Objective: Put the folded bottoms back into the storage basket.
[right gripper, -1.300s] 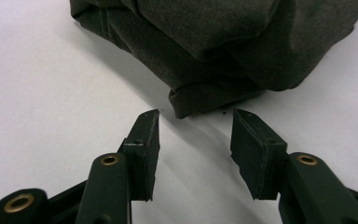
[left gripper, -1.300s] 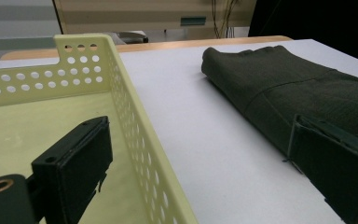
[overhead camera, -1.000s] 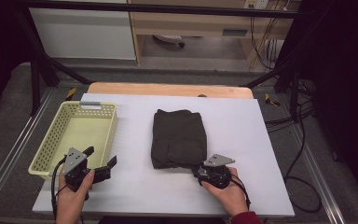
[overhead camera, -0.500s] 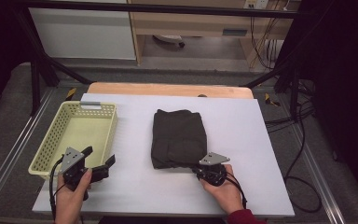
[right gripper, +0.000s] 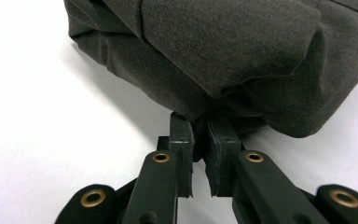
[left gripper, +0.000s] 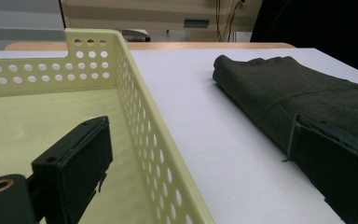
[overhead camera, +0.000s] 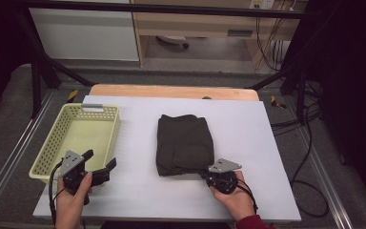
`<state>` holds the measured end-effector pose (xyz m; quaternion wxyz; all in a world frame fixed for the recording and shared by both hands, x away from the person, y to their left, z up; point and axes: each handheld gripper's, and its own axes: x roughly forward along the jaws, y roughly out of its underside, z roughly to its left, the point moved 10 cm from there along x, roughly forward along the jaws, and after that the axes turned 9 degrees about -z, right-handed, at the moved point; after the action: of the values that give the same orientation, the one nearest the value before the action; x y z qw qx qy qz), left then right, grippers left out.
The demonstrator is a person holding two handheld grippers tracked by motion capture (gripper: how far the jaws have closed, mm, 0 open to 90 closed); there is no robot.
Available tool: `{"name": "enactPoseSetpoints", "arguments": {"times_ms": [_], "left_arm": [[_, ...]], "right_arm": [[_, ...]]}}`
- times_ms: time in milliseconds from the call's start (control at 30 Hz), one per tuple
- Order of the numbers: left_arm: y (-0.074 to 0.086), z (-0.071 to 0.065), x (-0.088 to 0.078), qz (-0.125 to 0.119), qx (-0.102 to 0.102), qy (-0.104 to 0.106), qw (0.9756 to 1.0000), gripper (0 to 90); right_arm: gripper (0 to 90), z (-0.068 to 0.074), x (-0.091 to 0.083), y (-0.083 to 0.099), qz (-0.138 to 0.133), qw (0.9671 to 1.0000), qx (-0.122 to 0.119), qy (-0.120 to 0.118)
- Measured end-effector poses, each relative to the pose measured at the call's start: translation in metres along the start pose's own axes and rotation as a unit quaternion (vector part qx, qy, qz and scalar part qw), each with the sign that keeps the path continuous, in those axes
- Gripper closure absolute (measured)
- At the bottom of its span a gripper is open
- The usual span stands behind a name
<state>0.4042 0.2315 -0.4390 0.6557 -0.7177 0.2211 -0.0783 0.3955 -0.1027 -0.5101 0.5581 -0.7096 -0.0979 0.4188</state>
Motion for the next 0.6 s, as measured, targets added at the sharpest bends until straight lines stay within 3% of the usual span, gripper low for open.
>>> {"name": "enactPoseSetpoints", "arguments": {"times_ms": [600], "left_arm": [[-0.001,0.003,-0.001,-0.002,-0.004,-0.005,1.0000,6.0]], "right_arm": [[82.2,0.021,-0.021,0.010,0.018,0.9994,-0.015,-0.025]]}}
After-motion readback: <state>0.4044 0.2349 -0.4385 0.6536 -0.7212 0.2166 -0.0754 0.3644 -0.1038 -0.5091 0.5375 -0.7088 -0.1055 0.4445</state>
